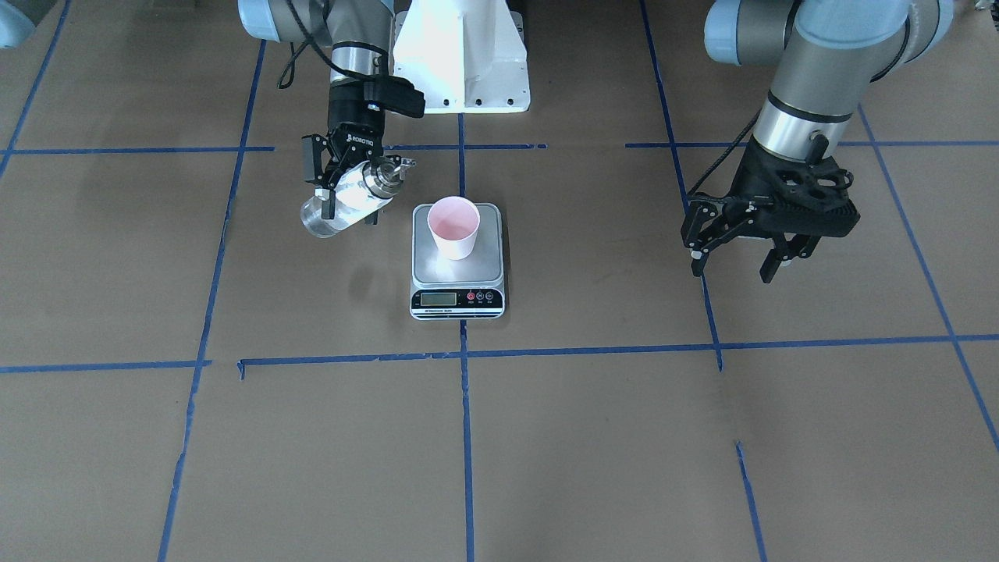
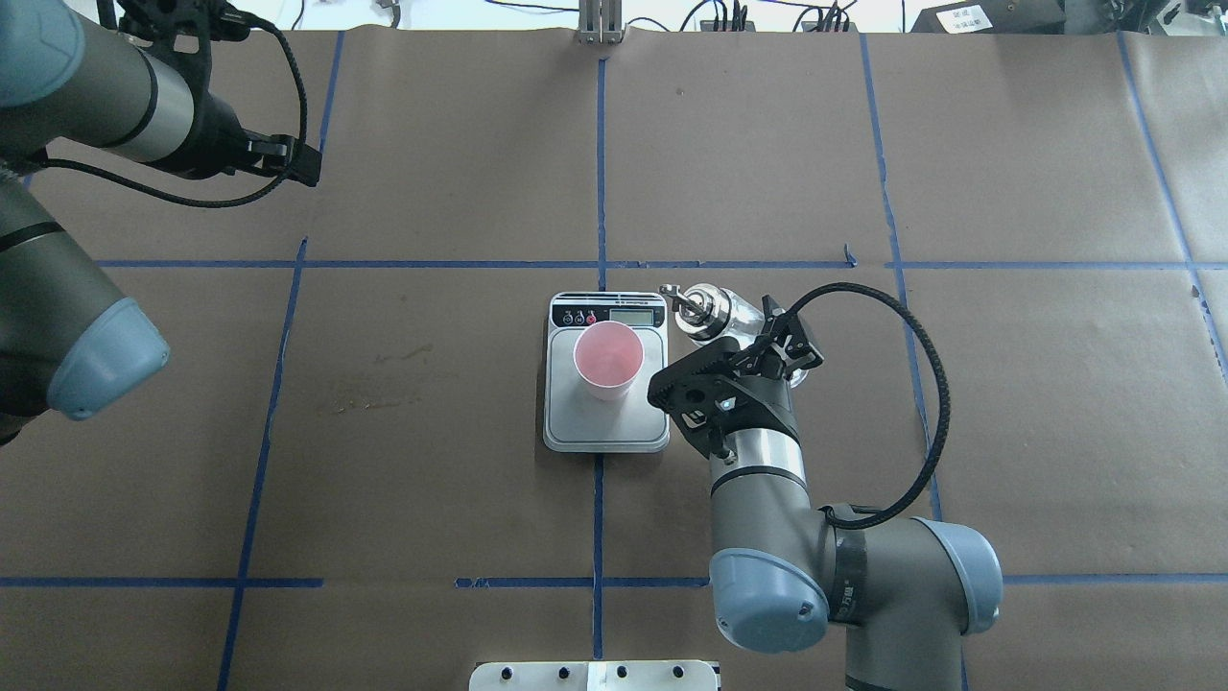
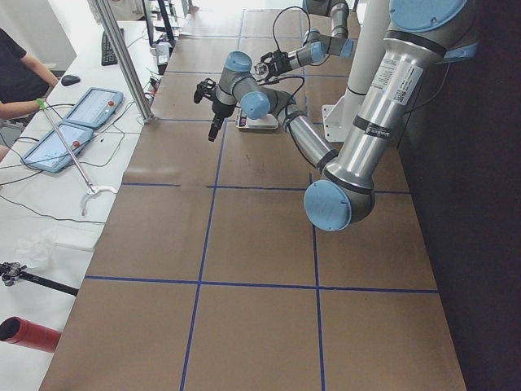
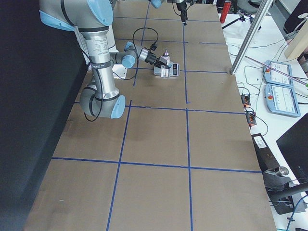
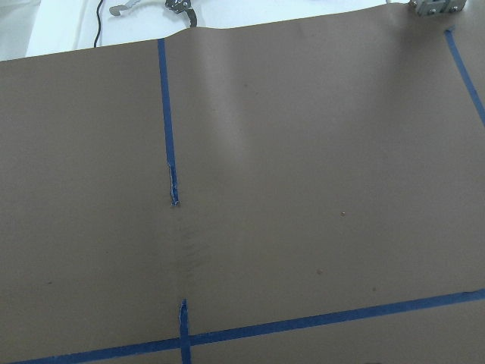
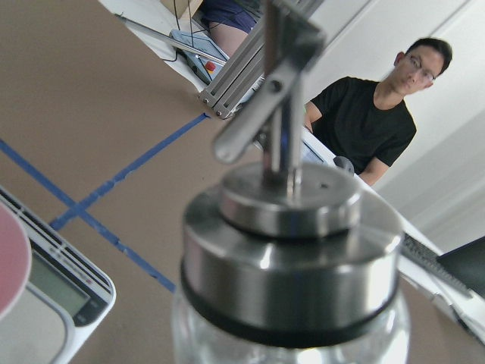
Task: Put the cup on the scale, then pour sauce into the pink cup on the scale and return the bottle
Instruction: 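Carry the bottle back to its spot and lower it with the right gripper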
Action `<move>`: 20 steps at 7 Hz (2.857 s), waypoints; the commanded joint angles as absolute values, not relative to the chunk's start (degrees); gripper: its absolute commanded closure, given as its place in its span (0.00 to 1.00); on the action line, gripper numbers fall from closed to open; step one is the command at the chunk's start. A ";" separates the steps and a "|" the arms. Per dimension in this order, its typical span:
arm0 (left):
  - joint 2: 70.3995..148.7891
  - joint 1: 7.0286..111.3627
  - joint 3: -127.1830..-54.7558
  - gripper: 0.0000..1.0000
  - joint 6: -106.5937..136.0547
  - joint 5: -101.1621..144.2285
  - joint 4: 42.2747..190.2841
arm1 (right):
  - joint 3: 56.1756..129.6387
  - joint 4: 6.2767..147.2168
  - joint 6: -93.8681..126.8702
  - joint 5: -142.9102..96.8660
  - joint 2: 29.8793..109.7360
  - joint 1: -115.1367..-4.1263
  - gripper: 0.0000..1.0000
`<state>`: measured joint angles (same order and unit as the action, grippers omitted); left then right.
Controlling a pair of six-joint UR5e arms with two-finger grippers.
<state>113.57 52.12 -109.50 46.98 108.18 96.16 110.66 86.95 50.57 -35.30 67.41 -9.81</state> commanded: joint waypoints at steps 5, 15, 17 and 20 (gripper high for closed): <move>113.64 52.03 -109.25 0.10 47.11 108.90 96.24 | 115.32 60.32 86.56 -36.57 87.29 -11.86 1.00; 113.55 52.12 -110.04 0.09 47.11 108.81 96.07 | 96.86 43.51 86.58 -26.54 91.76 -12.92 1.00; 113.64 52.12 -110.39 0.09 47.20 108.81 96.06 | 96.94 43.51 86.48 -26.54 91.67 -12.75 1.00; 113.55 52.12 -110.39 0.08 47.20 108.81 95.98 | 97.03 43.59 86.40 -26.63 91.58 -11.69 1.00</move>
<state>113.59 52.12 -110.38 47.20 108.81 96.03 97.10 43.52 86.45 -26.62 91.62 -12.14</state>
